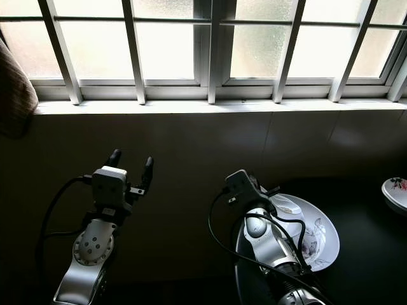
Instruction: Kitchen organization
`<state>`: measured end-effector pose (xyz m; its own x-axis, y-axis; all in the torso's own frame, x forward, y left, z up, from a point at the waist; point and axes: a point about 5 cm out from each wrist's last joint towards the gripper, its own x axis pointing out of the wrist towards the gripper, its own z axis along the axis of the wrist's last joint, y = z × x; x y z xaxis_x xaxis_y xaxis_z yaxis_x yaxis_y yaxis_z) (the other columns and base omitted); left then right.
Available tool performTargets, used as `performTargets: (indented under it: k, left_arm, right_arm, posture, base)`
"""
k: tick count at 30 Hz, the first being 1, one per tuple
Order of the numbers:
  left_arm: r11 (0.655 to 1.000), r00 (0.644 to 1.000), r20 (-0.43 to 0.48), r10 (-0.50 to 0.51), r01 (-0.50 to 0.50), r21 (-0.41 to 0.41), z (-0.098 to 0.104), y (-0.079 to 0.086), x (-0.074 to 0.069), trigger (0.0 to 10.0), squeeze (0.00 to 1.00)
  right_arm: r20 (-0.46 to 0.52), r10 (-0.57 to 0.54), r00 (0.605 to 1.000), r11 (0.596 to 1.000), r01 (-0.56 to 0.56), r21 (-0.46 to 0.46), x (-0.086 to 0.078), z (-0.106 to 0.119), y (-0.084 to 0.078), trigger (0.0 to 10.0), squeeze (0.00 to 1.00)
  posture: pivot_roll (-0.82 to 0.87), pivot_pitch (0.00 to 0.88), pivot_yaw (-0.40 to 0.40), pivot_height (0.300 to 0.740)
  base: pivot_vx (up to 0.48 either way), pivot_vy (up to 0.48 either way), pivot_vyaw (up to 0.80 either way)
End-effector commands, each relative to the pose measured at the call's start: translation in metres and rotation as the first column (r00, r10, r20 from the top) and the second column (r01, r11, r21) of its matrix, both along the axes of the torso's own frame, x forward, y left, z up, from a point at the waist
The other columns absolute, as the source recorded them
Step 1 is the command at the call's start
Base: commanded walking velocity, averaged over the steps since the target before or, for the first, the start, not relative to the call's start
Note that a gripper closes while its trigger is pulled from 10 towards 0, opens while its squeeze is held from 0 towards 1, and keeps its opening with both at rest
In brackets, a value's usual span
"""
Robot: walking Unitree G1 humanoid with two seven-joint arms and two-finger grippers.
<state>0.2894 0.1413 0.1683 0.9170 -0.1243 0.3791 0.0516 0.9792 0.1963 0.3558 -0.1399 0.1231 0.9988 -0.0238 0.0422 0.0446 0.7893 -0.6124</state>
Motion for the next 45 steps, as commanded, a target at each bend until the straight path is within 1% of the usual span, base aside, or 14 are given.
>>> performTargets:
  k: [1, 10, 18, 20, 25, 45]
  left_arm:
    - [1.000, 1.000, -0.002, 0.000, 0.000, 0.008, -0.002, -0.001, 0.000, 10.0, 0.00]
    - [1.000, 1.000, 0.001, 0.004, -0.004, 0.002, -0.003, 0.000, 0.000, 10.0, 0.00]
    - [1.000, 1.000, -0.008, -0.001, 0.001, -0.023, -0.004, 0.001, 0.000, 10.0, 0.00]
    - [1.000, 1.000, -0.012, -0.002, 0.002, -0.022, -0.005, 0.001, 0.000, 10.0, 0.00]
    - [1.000, 1.000, -0.018, -0.004, 0.004, -0.022, -0.005, 0.001, 0.000, 10.0, 0.00]
    - [1.000, 1.000, -0.016, -0.016, 0.016, -0.020, -0.005, 0.001, -0.001, 10.0, 0.00]
  right_arm:
    - [0.046, 0.008, 0.999, 0.999, -0.006, -0.054, -0.001, 0.005, -0.001, 0.0, 0.00]
    - [0.084, 0.026, 0.996, 0.996, -0.019, -0.086, -0.002, 0.011, 0.002, 0.0, 0.00]
    - [0.098, 0.039, 0.994, 0.992, -0.027, -0.123, -0.002, 0.012, 0.004, 0.0, 0.00]
    - [0.104, 0.048, 0.993, 0.989, -0.033, -0.144, -0.002, 0.013, 0.005, 0.0, 0.00]
    - [0.109, 0.055, 0.993, 0.986, -0.036, -0.163, -0.003, 0.013, 0.006, 0.0, 0.00]
    - [0.121, 0.068, 0.990, 0.983, -0.046, -0.180, -0.004, 0.015, 0.009, 0.0, 0.00]
  posture:
    - [0.01, 0.000, -0.040, 0.736]
    - [0.01, 0.000, -0.043, 0.736]
    - [0.01, 0.000, -0.045, 0.736]
    - [0.01, 0.000, -0.045, 0.736]
    - [0.01, 0.000, -0.045, 0.736]
    - [0.01, 0.000, -0.045, 0.736]
  base:
    - [0.000, 0.000, 0.00]
    - [0.000, 0.000, 0.00]
    - [0.000, 0.000, 0.00]
    - [0.000, 0.000, 0.00]
    - [0.000, 0.000, 0.00]
    - [0.000, 0.451, 0.00]
